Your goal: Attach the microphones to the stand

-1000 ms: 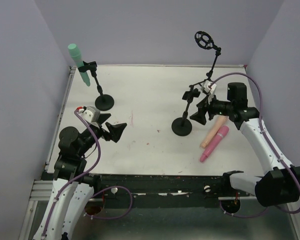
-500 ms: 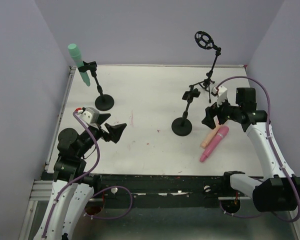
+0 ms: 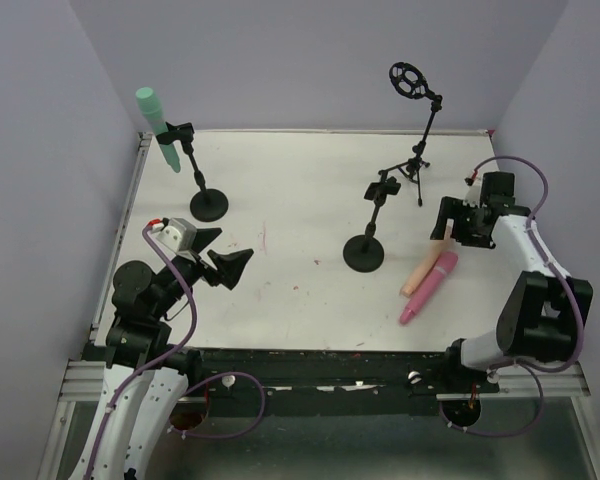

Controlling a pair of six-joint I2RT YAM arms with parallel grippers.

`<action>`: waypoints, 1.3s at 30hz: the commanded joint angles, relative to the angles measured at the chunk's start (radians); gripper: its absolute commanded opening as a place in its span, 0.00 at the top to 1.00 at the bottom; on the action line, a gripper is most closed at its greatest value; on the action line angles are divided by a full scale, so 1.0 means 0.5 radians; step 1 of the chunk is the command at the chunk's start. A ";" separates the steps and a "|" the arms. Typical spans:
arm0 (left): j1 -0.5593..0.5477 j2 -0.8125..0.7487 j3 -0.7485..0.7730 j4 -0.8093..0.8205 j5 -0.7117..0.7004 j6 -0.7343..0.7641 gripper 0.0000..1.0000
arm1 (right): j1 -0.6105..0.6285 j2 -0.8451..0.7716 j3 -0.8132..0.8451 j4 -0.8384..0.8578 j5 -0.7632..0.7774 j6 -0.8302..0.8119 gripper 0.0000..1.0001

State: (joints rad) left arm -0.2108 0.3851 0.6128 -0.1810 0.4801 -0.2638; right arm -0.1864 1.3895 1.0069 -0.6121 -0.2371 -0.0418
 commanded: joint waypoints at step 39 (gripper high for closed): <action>0.001 0.027 -0.008 0.037 0.058 -0.022 0.01 | -0.011 0.758 0.134 0.509 0.030 0.746 0.45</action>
State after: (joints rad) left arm -0.2108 0.3943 0.6128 -0.1802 0.4850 -0.2680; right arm -0.1871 1.7805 1.0779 -0.3527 -0.1551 0.2993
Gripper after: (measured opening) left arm 0.987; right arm 0.615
